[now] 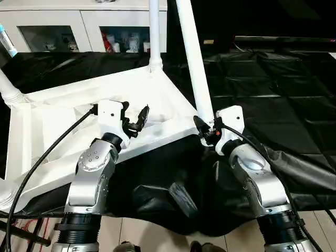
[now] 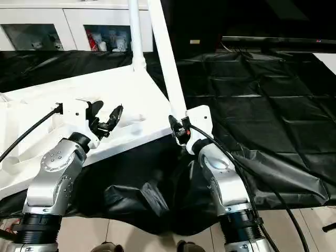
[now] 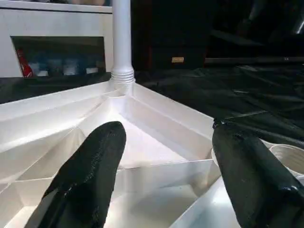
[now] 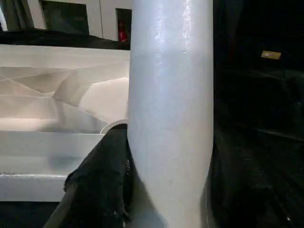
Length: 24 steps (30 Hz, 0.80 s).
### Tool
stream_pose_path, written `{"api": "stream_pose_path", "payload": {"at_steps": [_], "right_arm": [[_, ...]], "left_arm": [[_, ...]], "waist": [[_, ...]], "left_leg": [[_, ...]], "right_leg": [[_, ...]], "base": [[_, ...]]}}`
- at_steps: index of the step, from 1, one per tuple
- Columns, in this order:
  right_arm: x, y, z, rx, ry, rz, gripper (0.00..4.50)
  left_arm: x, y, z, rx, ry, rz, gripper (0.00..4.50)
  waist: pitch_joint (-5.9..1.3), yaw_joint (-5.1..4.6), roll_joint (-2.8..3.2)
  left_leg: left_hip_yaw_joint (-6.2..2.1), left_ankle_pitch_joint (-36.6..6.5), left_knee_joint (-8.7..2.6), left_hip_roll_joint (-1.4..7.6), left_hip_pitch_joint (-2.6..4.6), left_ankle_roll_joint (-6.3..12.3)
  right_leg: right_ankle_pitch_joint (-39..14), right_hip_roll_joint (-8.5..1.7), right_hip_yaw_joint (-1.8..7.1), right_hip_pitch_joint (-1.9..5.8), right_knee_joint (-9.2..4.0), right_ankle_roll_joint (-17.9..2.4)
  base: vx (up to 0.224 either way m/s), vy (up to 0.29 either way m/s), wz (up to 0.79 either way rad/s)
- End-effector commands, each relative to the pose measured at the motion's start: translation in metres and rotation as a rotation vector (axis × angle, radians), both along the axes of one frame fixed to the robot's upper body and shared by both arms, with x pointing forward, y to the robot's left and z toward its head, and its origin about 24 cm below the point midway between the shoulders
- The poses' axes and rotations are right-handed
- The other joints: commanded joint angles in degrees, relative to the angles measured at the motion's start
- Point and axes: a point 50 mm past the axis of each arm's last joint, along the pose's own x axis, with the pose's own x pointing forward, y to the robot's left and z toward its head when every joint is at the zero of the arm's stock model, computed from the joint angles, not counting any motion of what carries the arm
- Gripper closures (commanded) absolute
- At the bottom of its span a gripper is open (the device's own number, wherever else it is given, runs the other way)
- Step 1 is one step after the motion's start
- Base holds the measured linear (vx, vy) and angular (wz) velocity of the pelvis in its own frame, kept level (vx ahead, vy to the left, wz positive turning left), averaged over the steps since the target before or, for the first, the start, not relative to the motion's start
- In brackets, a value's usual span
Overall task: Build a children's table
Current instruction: Insert table leg to table base
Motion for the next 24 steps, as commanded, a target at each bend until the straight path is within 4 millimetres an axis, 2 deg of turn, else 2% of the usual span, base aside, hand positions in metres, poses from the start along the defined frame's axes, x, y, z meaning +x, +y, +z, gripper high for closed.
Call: {"api": "stream_pose_path", "payload": {"at_steps": [1, 24], "right_arm": [[0.0004, -0.0009, 0.0033, 0.005, -0.017, 0.000, 2.63], [0.0004, -0.0009, 0.0033, 0.005, -0.017, 0.000, 2.63]], "left_arm": [[0.0002, -0.0022, 0.0040, 0.007, -0.013, -0.004, 1.14], [0.0002, -0.0022, 0.0040, 0.007, -0.013, -0.004, 1.14]], "waist": [[-5.49, 0.05, 0.03], [-5.48, 0.04, 0.05]], "left_leg": [[-0.41, -12.01, -3.41, 0.62, 0.64, 2.52], [-0.42, -12.18, -3.42, 0.63, 0.67, 2.47]], "right_leg": [[-16.40, -1.98, 2.40, 3.84, -4.02, -7.11], [-16.57, -1.94, 2.39, 3.77, -4.05, -6.98]], "base": [[0.000, 0.000, 0.00], [0.000, 0.000, 0.00]]}}
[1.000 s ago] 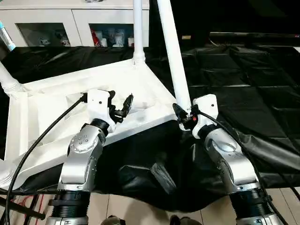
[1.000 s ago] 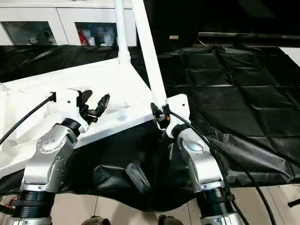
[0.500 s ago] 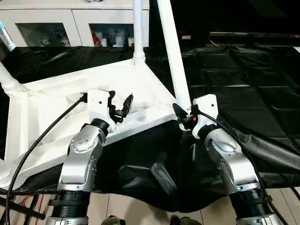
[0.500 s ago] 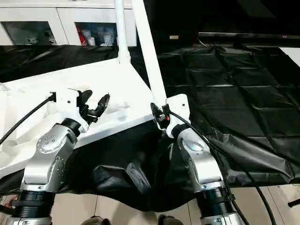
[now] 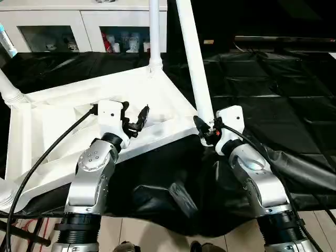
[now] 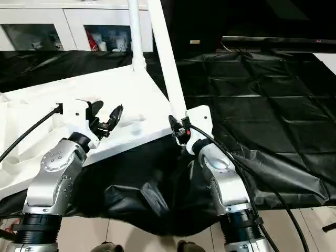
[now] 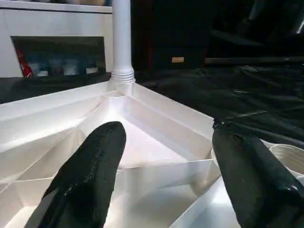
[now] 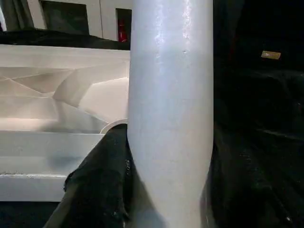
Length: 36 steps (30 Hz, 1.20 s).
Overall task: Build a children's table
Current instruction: Insert table leg to table base
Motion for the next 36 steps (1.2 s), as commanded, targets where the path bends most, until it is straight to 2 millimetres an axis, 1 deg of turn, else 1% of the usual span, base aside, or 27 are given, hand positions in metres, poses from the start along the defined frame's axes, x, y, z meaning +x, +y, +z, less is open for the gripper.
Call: {"api": "stream_pose_path", "payload": {"at_steps": [1, 11, 20, 29, 31, 36], "right_arm": [[0.0004, -0.0009, 0.0033, 0.005, -0.017, 0.000, 2.63], [0.0004, -0.0009, 0.0033, 0.005, -0.017, 0.000, 2.63], [0.0004, -0.0009, 0.0033, 0.005, -0.017, 0.000, 2.63], [0.0004, -0.0009, 0.0033, 0.005, -0.017, 0.000, 2.63], [0.0004, -0.0009, 0.0033, 0.005, -0.017, 0.000, 2.63], [0.0004, -0.0009, 0.0033, 0.005, -0.017, 0.000, 2.63]], "left_arm": [[0.0002, -0.0022, 0.0040, 0.007, -0.013, -0.004, 1.14], [0.0002, -0.0022, 0.0040, 0.007, -0.013, -0.004, 1.14], [0.0002, -0.0022, 0.0040, 0.007, -0.013, -0.004, 1.14], [0.0002, -0.0022, 0.0040, 0.007, -0.013, -0.004, 1.14], [0.0002, -0.0022, 0.0040, 0.007, -0.013, -0.004, 1.14], [0.0002, -0.0022, 0.0040, 0.007, -0.013, -0.004, 1.14]], "waist": [[-5.46, 0.05, 0.04], [-5.47, 0.04, 0.01], [-5.50, 0.08, 0.08], [-5.50, 0.06, 0.06], [-5.52, 0.04, 0.02], [-5.49, 0.07, 0.05]], "left_leg": [[-0.41, -12.19, -3.42, 0.61, 0.64, 2.50], [-0.41, -12.17, -3.41, 0.60, 0.62, 2.45], [-0.45, -11.86, -3.44, 0.65, 0.64, 2.55], [-0.41, -12.07, -3.41, 0.63, 0.66, 2.54], [-0.41, -11.79, -3.38, 0.60, 0.58, 2.57], [-0.40, -11.95, -3.40, 0.63, 0.66, 2.61]], "right_leg": [[-16.58, -1.98, 2.40, 3.80, -4.07, -7.02], [-16.80, -1.98, 2.40, 3.80, -4.10, -6.84], [-16.19, -2.00, 2.40, 3.84, -3.99, -7.18], [-16.36, -1.97, 2.41, 3.80, -4.03, -7.12], [-16.03, -1.97, 2.42, 3.87, -3.96, -7.14], [-16.28, -1.98, 2.41, 3.81, -4.03, -7.22]], "base": [[0.000, 0.000, 0.00], [0.000, 0.000, 0.00], [0.000, 0.000, 0.00], [0.000, 0.000, 0.00], [0.000, 0.000, 0.00], [0.000, 0.000, 0.00]]}}
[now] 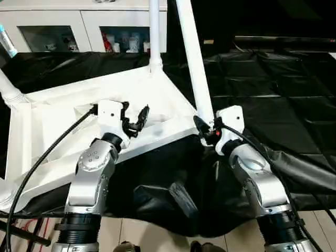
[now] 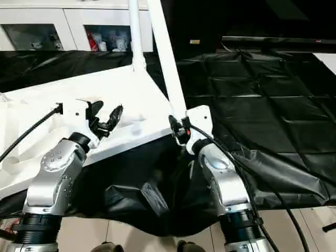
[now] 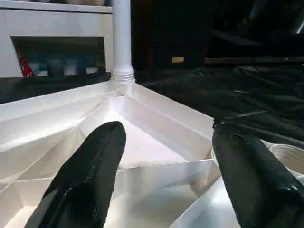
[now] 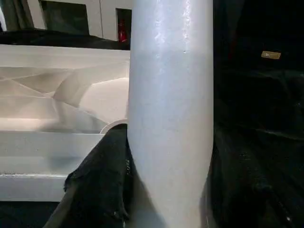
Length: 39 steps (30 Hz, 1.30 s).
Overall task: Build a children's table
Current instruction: Insert table leg to table base
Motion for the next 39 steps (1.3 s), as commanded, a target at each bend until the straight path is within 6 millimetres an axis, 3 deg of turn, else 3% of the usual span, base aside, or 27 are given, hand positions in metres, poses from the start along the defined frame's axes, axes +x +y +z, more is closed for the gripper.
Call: {"api": "stream_pose_path", "payload": {"at_steps": [1, 39], "right_arm": [[0.0004, -0.0009, 0.0033, 0.005, -0.017, 0.000, 2.63], [0.0004, -0.0009, 0.0033, 0.005, -0.017, 0.000, 2.63]], "left_arm": [[0.0002, -0.0022, 0.0040, 0.007, -0.013, -0.004, 1.14], [0.0002, -0.0022, 0.0040, 0.007, -0.013, -0.004, 1.14]], "waist": [[-5.48, 0.05, 0.06], [-5.46, 0.05, 0.06]], "left_leg": [[-0.41, -11.93, -3.41, 0.62, 0.63, 2.59], [-0.42, -12.11, -3.43, 0.61, 0.62, 2.52]], "right_leg": [[-16.30, -1.98, 2.41, 3.84, -4.03, -7.19], [-16.87, -1.96, 2.38, 3.79, -4.08, -6.93]], "base": [[0.000, 0.000, 0.00], [0.000, 0.000, 0.00]]}}
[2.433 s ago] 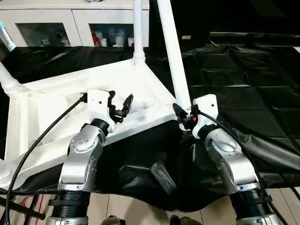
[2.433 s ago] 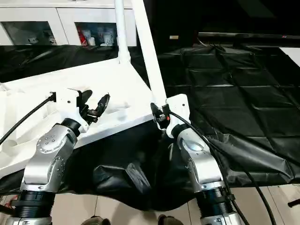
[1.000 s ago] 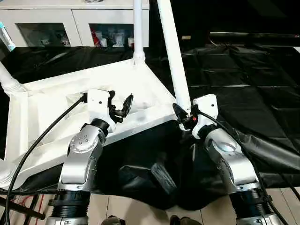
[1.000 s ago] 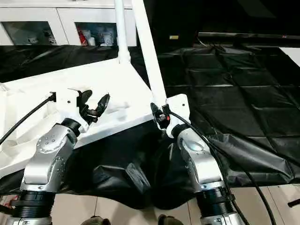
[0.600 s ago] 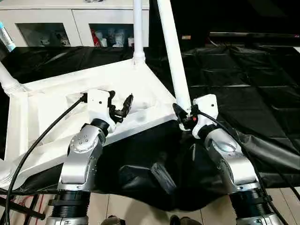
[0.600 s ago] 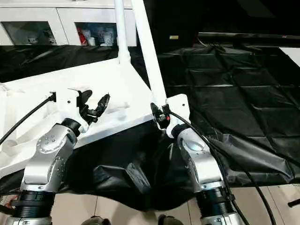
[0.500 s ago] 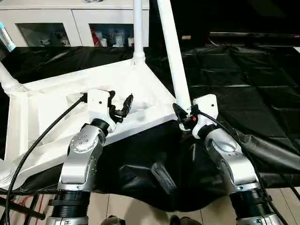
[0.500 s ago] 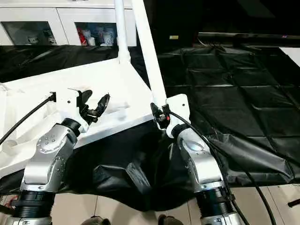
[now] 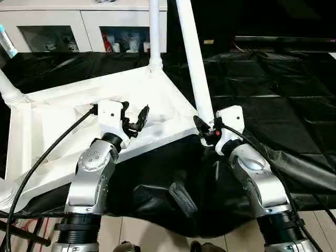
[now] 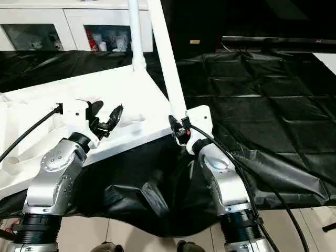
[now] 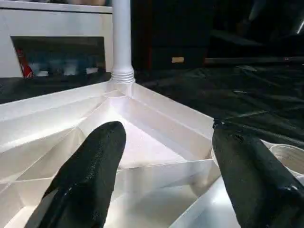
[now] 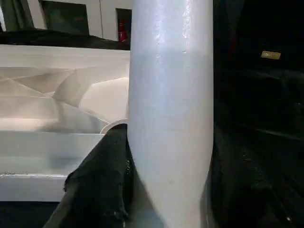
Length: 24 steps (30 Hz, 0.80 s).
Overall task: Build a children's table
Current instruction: Insert table leg to table base
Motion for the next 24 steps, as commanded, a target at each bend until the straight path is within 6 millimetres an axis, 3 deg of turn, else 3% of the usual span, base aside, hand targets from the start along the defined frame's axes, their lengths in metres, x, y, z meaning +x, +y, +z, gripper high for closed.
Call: {"api": "stream_pose_path", "payload": {"at_steps": [1, 24], "right_arm": [[0.0004, -0.0009, 0.0033, 0.005, -0.017, 0.000, 2.63], [0.0004, -0.0009, 0.0033, 0.005, -0.017, 0.000, 2.63]], "left_arm": [[0.0002, -0.0022, 0.0040, 0.007, -0.013, -0.004, 1.14], [0.0002, -0.0022, 0.0040, 0.007, -0.013, -0.004, 1.14]], "waist": [[-5.47, 0.03, 0.02], [-5.49, 0.06, 0.01]], "left_leg": [[-0.41, -12.05, -3.41, 0.60, 0.61, 2.52], [-0.41, -11.98, -3.39, 0.58, 0.60, 2.53]], "right_leg": [[-16.78, -1.94, 2.38, 3.81, -4.07, -6.91], [-16.80, -1.95, 2.38, 3.81, -4.06, -6.80]], "base": [[0.000, 0.000, 0.00], [0.000, 0.000, 0.00]]}}
